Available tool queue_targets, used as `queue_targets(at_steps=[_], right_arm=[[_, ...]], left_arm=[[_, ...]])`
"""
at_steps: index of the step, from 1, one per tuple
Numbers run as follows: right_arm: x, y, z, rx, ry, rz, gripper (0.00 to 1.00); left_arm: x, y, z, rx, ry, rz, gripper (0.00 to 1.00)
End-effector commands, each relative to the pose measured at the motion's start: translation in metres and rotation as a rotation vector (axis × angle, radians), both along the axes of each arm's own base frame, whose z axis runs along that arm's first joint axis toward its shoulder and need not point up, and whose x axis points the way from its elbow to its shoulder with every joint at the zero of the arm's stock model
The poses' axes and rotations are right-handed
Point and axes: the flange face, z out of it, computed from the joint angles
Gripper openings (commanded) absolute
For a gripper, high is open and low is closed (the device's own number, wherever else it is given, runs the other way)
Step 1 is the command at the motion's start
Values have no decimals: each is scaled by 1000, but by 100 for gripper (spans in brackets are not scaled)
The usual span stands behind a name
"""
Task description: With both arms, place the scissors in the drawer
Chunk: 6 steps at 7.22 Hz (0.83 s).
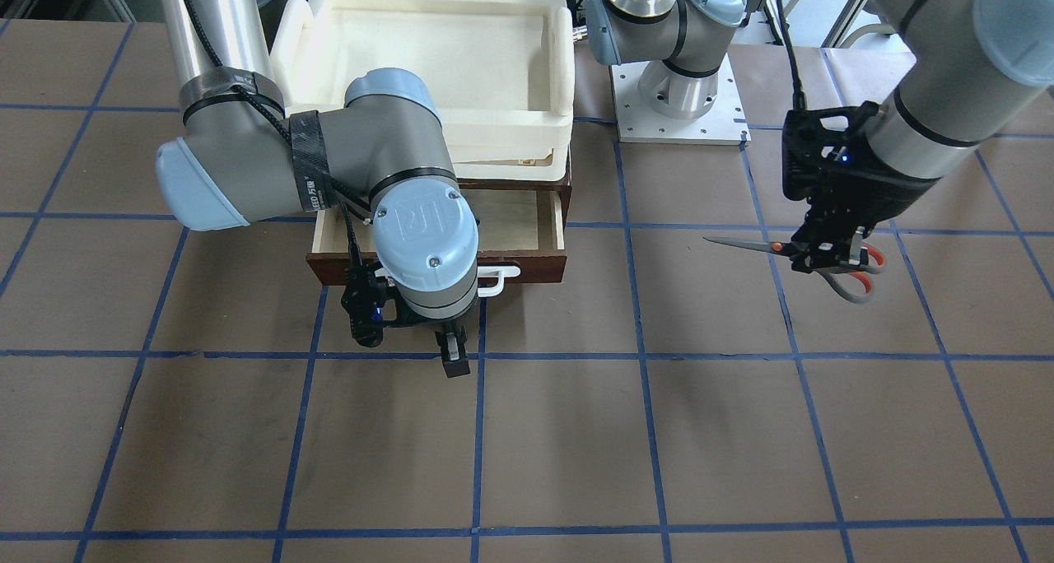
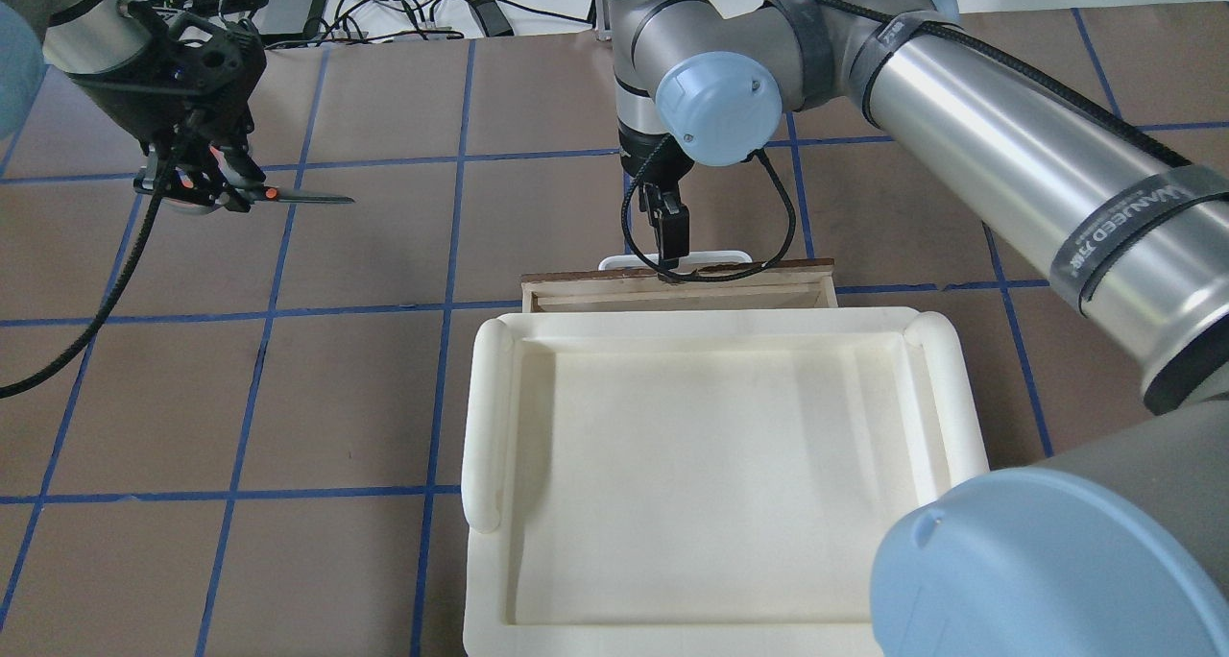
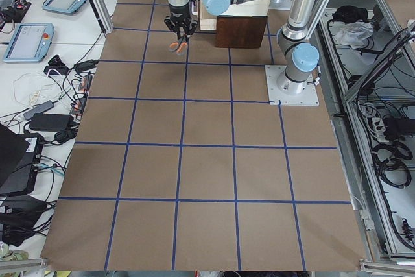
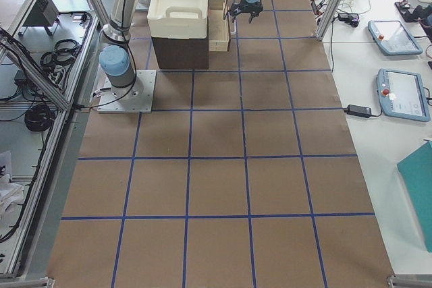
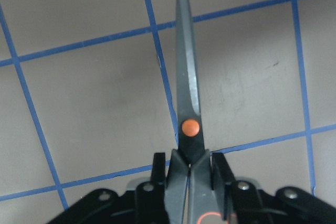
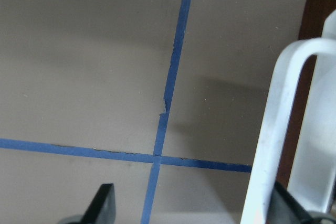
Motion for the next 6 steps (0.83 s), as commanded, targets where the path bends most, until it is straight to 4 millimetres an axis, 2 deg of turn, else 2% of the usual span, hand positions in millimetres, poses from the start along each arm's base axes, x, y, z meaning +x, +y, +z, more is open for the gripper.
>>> queue_targets(at_steps=[1,4,6], right_arm=[[-1,-7,5,-14,-7,0,100],[-12,-19,4,-17,-17,5,100],[-21,-32,7,-33,-22,-8,100]], left_arm=[[-35,18,10,30,29,79,0],[-39,22,13,35,19,246,0],[-42,23,12,38,14,255,0]])
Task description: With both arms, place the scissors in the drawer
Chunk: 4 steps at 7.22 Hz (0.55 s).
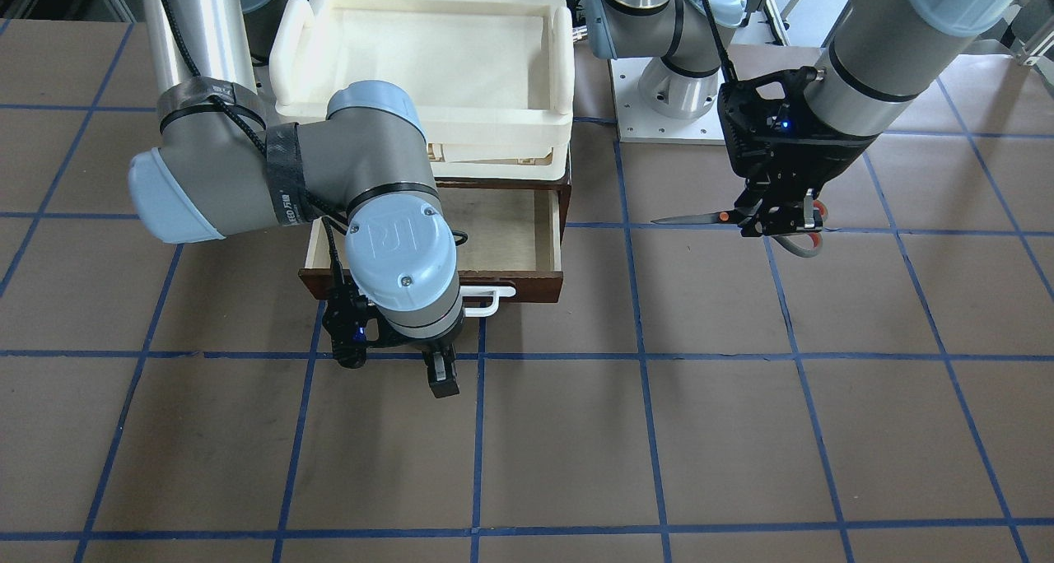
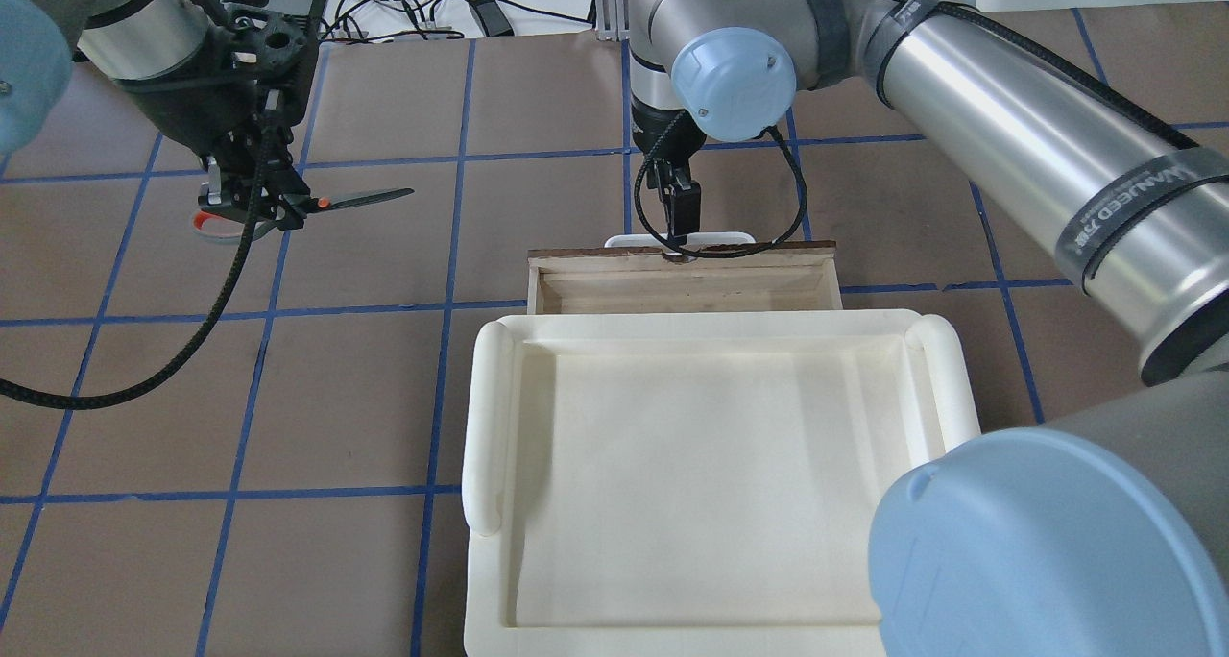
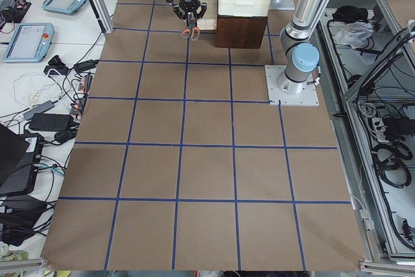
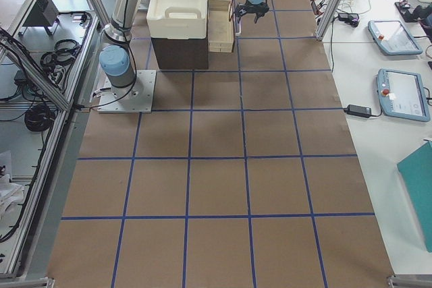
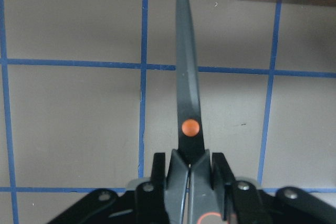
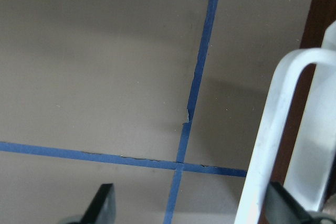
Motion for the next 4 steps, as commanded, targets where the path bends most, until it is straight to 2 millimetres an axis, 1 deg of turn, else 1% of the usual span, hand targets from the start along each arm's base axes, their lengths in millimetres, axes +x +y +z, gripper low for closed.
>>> queue_targets(at_steps=[1,2,3,4], right_arm=[[-7,-10,1,-9,-6,0,100],[-12,-13,1,-11,-8,0,100],[-15,-14,2,-12,-12,9,100],[-15,-16,2,-18,-14,15,100]], left_arm=[[-20,5,2,0,-37,3,0],[-39,10,4,-6,-65,27,0],[-51,9,5,-10,-65,9,0],[-53,10,5,-8,-59,5,0]])
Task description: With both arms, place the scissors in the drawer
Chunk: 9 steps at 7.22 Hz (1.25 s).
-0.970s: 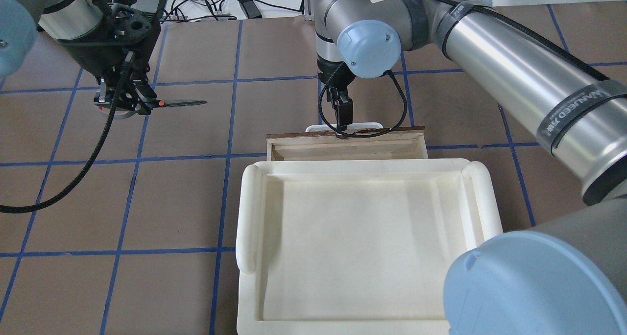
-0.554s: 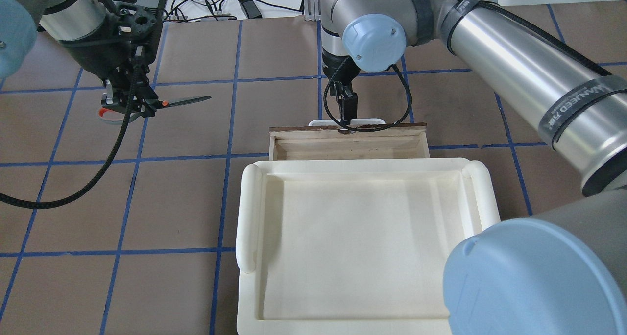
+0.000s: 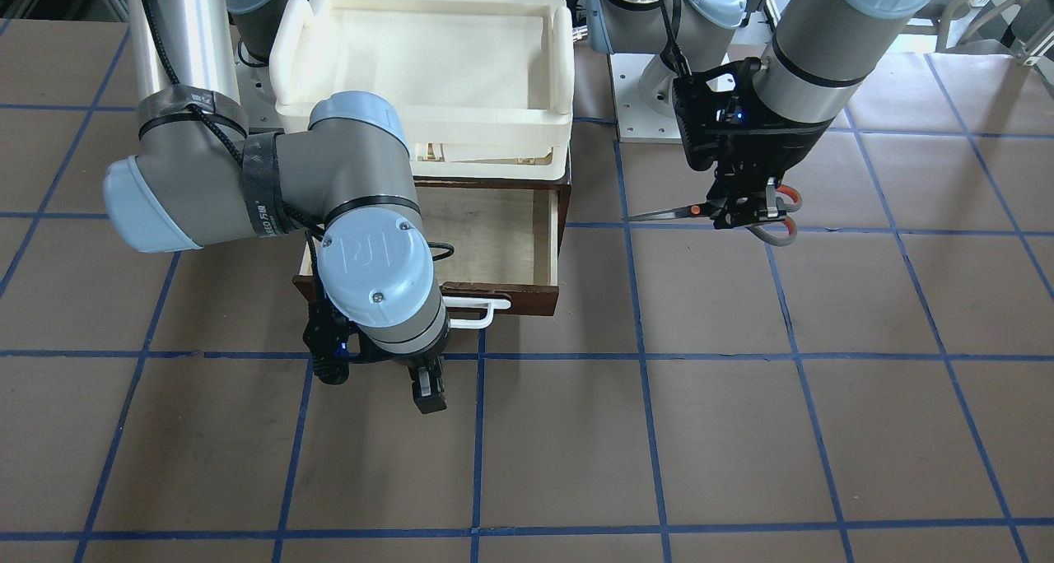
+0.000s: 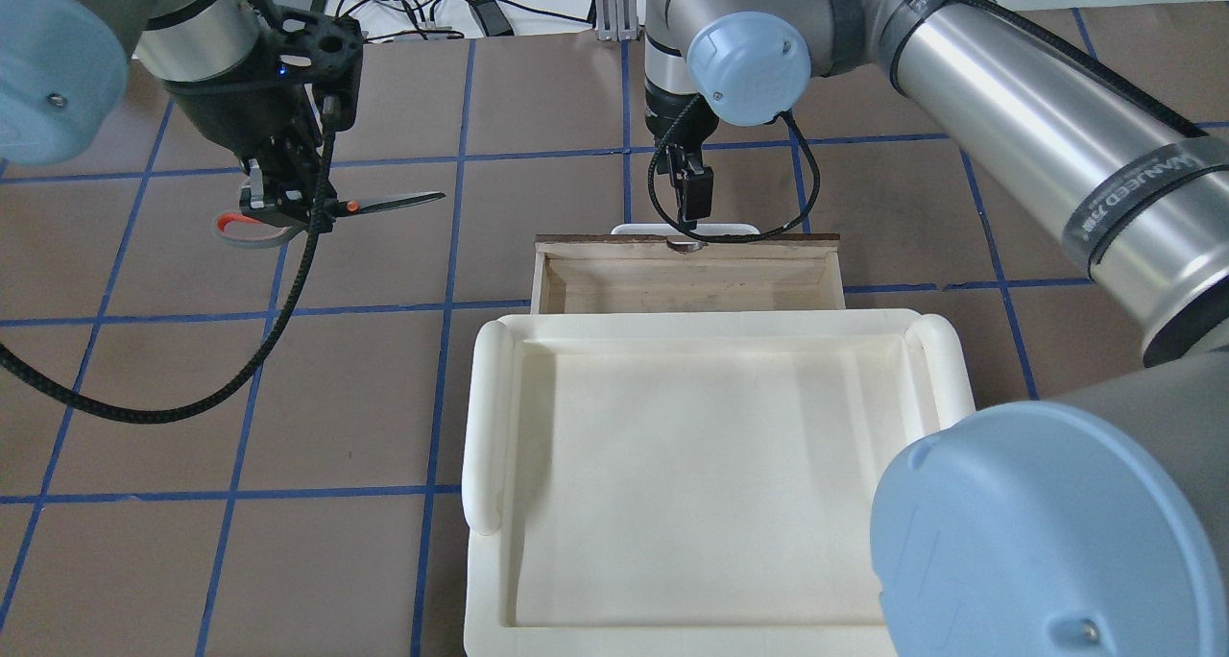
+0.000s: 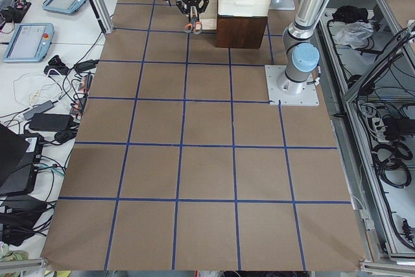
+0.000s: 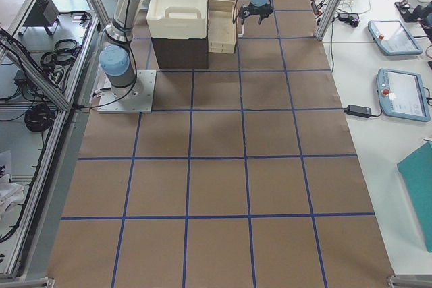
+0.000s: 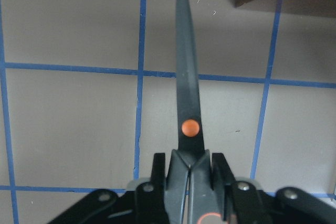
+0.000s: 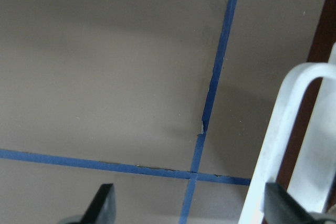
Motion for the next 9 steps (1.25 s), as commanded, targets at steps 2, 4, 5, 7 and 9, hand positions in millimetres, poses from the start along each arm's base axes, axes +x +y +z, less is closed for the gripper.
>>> queue_targets(at_steps=[2,4,5,7,9], right_arm=[[-1,-8,-4,-10,-5,6,100],[-4,-8,7,-16,-1,1,100],[-5,-3,13,4,2,-7,100],[-3,4,7,50,16,-74,100],[-1,8,0,87,11,-121,100]], left_arm=[[-8,1,0,-1,-1,-14,0],[-9,2,1,-2,1,-17,0],[-9,2,1,-2,1,-17,0],[-9,2,0,-1,2,-19,0],[-9,2,1,-1,2,-19,0]])
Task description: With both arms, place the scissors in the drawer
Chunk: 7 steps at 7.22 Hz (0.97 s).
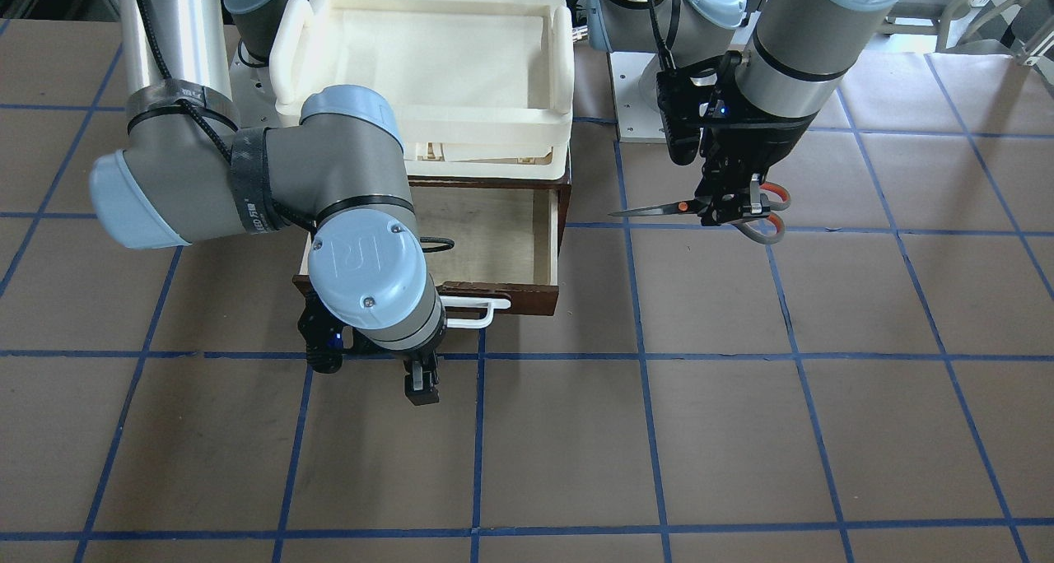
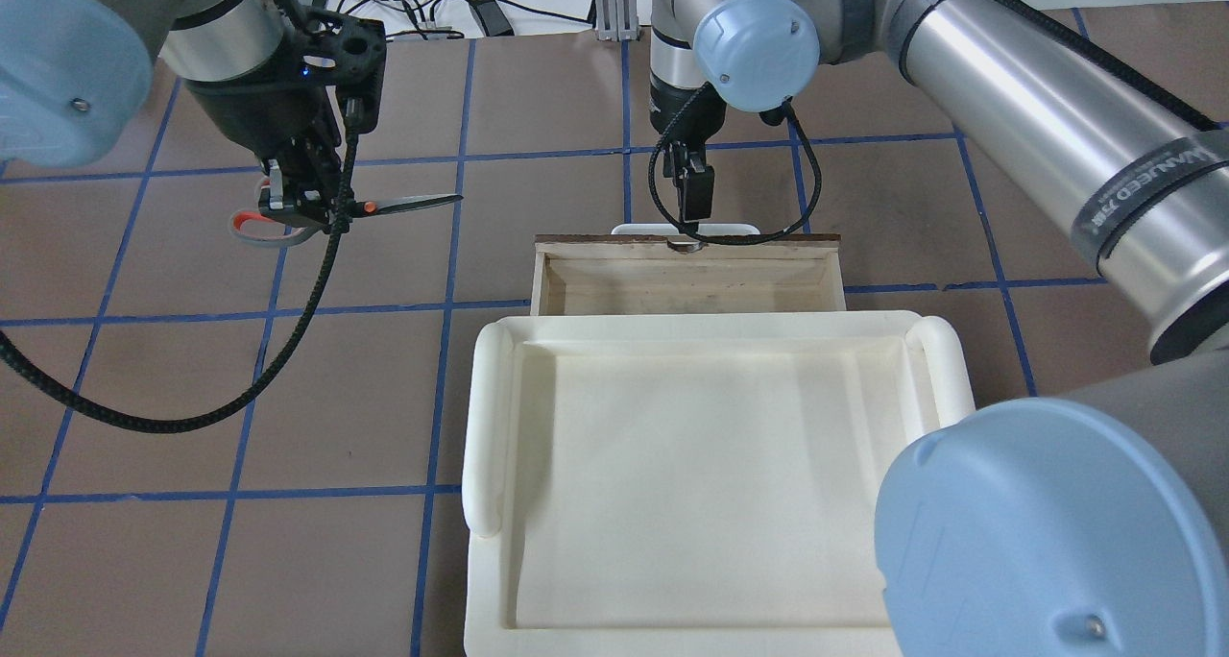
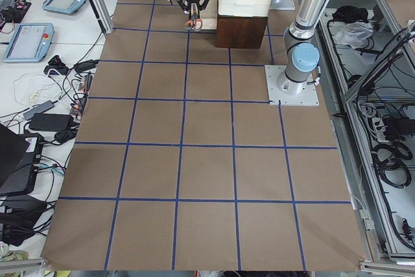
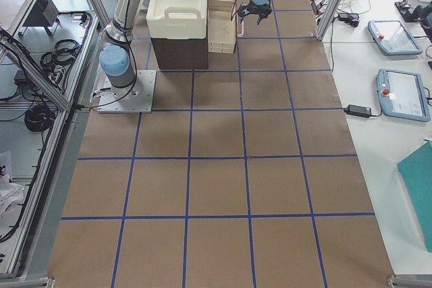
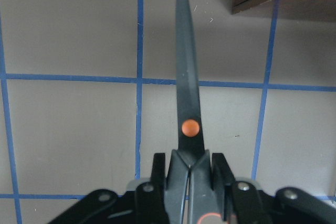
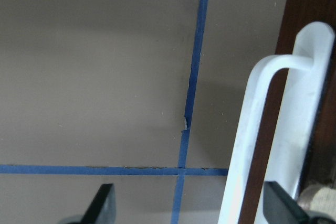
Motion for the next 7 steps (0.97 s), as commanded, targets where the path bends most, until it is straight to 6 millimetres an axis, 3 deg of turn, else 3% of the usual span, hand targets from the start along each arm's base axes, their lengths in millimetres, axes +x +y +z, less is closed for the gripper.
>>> queue_targets(at_steps=[1,7], right_arm=[[1,3,-6,27,2,-21,100],[2,-2,-40,66,12,-7,100]], left_arm=[[0,1,-1,2,0,0,0],[0,4,-1,3,2,0,0]])
